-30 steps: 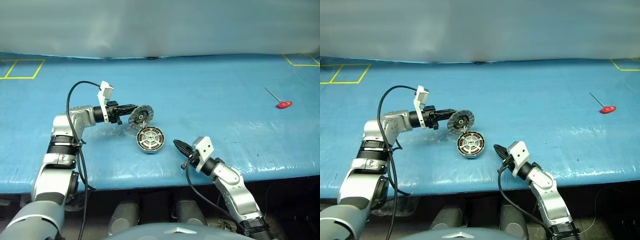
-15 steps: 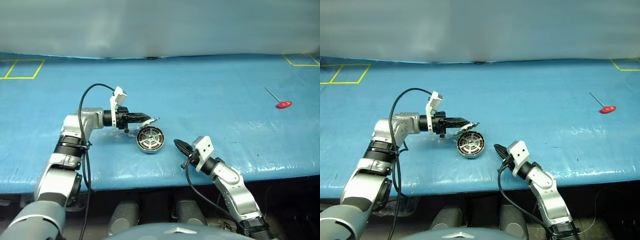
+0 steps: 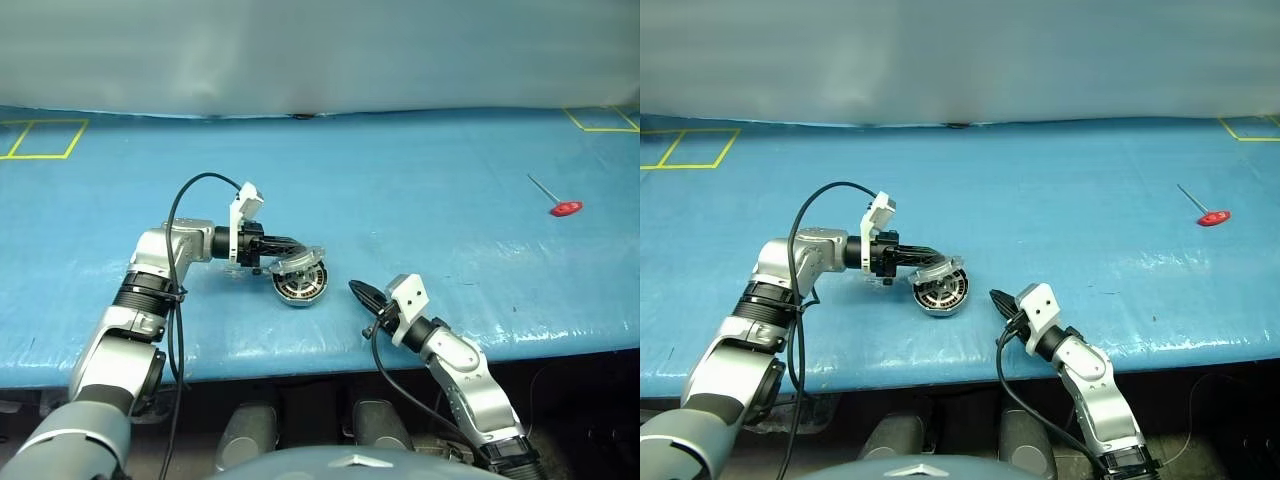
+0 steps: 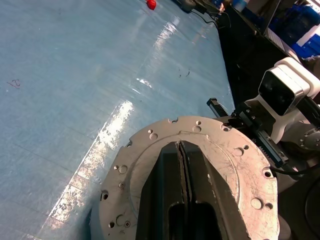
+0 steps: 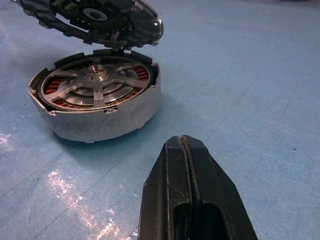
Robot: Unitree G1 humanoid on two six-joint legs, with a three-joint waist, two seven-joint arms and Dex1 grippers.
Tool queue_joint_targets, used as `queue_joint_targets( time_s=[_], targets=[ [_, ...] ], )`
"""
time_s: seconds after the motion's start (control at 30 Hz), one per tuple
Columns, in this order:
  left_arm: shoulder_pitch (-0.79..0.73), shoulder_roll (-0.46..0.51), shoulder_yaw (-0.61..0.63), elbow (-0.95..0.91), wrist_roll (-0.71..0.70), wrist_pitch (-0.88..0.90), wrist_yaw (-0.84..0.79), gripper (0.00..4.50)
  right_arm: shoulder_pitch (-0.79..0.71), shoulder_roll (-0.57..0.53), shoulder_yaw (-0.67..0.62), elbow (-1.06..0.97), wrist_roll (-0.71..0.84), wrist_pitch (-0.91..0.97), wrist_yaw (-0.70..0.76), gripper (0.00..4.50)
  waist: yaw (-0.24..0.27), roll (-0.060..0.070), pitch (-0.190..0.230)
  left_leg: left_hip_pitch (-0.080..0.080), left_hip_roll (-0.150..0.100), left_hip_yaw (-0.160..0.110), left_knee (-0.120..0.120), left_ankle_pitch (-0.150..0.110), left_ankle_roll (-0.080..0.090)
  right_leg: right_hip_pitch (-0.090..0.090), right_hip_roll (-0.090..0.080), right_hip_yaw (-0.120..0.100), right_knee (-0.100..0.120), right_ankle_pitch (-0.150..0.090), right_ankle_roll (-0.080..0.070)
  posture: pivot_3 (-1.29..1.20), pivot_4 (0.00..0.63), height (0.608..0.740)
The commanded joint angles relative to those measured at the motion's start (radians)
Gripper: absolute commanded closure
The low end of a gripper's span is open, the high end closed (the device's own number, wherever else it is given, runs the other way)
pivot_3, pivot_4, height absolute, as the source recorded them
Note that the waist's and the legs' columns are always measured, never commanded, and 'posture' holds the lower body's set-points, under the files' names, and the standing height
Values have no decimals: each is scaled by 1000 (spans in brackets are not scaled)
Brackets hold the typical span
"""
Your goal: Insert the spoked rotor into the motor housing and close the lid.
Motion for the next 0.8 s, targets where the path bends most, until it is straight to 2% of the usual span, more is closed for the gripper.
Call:
queue_joint_targets(
  time_s=[0.03,0.8],
  targets=[
    [-2,-7,-11,-45,-2,5,-13,4488,-7,4,2,-17,1,2,-4,4500,0,0,0,0,0,0,0,0,0,0,0,0,0,0,0,0,150,740],
    [75,-33,-112,-85,65,-14,-1,4488,-1,12,2,-15,-3,7,-18,4500,0,0,0,1,0,0,1,0,0,1,0,0,0,0,0,0,150,740]
  ],
)
